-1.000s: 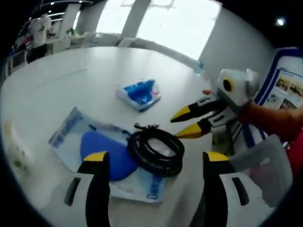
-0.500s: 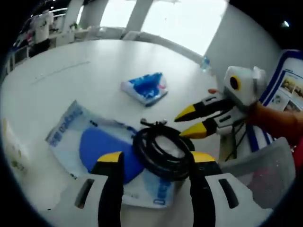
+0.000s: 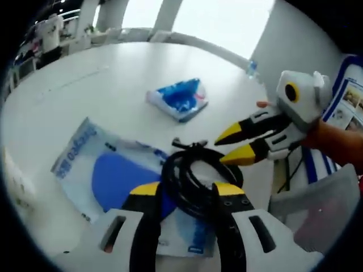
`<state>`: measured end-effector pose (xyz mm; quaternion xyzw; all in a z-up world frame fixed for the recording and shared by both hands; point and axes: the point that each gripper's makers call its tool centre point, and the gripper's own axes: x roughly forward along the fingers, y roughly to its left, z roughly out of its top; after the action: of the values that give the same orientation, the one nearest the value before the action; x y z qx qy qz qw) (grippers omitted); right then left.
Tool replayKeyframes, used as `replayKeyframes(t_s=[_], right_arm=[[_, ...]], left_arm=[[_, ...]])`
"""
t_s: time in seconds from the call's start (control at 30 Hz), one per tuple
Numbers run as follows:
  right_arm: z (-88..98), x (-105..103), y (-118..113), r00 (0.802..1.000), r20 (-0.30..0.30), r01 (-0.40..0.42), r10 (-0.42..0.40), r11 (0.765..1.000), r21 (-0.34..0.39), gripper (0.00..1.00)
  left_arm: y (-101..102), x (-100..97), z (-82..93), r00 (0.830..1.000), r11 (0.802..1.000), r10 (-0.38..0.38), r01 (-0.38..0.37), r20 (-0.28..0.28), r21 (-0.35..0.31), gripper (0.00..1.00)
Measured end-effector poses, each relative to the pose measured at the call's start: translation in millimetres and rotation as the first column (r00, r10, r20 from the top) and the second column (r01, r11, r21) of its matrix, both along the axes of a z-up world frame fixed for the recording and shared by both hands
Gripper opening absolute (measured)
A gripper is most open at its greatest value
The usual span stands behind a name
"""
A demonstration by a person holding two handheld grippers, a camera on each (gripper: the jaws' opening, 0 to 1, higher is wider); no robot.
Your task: Arrange the tabletop items into an orderly group along one side of the table until the central work area is clear of visible clutter.
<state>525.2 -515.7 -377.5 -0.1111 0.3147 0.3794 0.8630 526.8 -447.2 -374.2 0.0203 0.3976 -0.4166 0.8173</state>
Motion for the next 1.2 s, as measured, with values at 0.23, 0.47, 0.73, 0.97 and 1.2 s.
replayKeyframes(t_s=[0.23,0.47,0.73,0.97,1.2], right_arm=[[-9.1,0,-4,0.998,-0.058,0.035,-0.035,0.999,-0.003,0.19],[-12.0,-2,0,0.995,-0.093,0.043,-0.042,0.999,0.009,0.15],[-13.4,1,0,0.992,-0.109,0.059,-0.059,0.998,-0.003,0.11],[-9.5,5,-2,0.990,-0.111,0.091,-0.090,0.996,0.006,0.06],[-0.7,5,-4,0.989,-0.096,0.113,-0.110,0.993,0.023,0.03]], left_arm=[[-1,0.9,-1.7,1.000,1.000,0.007,-0.007,0.001,0.009,0.30],[0,1.7,-2.4,1.000,1.000,0.014,-0.014,0.002,0.011,0.28],[0,4.8,-3.4,1.000,1.000,0.021,-0.021,0.006,0.016,0.25],[2,6.2,-3.0,0.999,0.999,0.032,-0.032,0.007,0.025,0.18],[5,7.9,-1.8,0.999,0.999,0.030,-0.031,0.017,0.035,0.11]])
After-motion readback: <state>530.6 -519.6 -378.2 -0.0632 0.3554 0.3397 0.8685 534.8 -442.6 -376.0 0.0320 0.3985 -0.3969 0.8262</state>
